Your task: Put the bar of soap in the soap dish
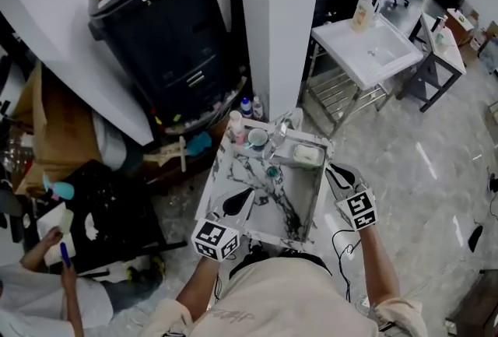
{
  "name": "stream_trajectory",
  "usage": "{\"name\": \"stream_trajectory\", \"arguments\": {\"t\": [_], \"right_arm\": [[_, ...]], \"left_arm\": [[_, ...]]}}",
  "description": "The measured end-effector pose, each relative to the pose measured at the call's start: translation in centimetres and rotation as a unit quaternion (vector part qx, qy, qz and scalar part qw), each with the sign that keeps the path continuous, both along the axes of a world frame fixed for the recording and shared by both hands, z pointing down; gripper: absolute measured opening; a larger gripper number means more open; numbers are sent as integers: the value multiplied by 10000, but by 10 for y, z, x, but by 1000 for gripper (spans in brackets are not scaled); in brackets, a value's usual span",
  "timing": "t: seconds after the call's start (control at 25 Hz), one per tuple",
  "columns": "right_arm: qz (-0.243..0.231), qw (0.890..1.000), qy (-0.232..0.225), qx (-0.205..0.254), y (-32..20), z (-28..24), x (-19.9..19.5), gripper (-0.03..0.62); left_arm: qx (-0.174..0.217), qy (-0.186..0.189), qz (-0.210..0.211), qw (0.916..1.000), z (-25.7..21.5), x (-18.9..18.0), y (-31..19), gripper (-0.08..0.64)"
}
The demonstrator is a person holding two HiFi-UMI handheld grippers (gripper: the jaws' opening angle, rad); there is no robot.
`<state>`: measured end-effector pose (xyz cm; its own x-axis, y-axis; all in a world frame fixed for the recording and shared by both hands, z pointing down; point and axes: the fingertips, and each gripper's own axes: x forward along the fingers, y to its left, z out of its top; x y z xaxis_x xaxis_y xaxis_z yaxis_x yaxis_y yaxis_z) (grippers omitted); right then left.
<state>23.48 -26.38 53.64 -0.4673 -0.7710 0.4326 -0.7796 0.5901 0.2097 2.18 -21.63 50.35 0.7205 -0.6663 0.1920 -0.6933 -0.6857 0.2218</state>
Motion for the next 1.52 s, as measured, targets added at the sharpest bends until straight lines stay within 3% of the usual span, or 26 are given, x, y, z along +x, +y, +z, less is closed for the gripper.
{"name": "stream_trajectory", "arguments": {"t": [0.08,0.28,0.76,1.16,1.52], "right_arm": [[192,9993,-189,248,14,-20,5,27],[314,9959,-671,529,40,-52,10,17],[648,9815,-1163,1377,96,-123,18,2],[967,9803,-1350,1066,118,-112,18,0],[877,9843,-1280,845,115,-99,14,1]], "left_arm": [[46,58,121,9999,-9,6,-1,18],[175,-21,293,9994,-20,17,-2,18],[522,-43,548,9971,-53,31,-7,18],[533,-52,677,9963,-55,32,-4,18],[372,-34,486,9981,-42,20,0,18]]}}
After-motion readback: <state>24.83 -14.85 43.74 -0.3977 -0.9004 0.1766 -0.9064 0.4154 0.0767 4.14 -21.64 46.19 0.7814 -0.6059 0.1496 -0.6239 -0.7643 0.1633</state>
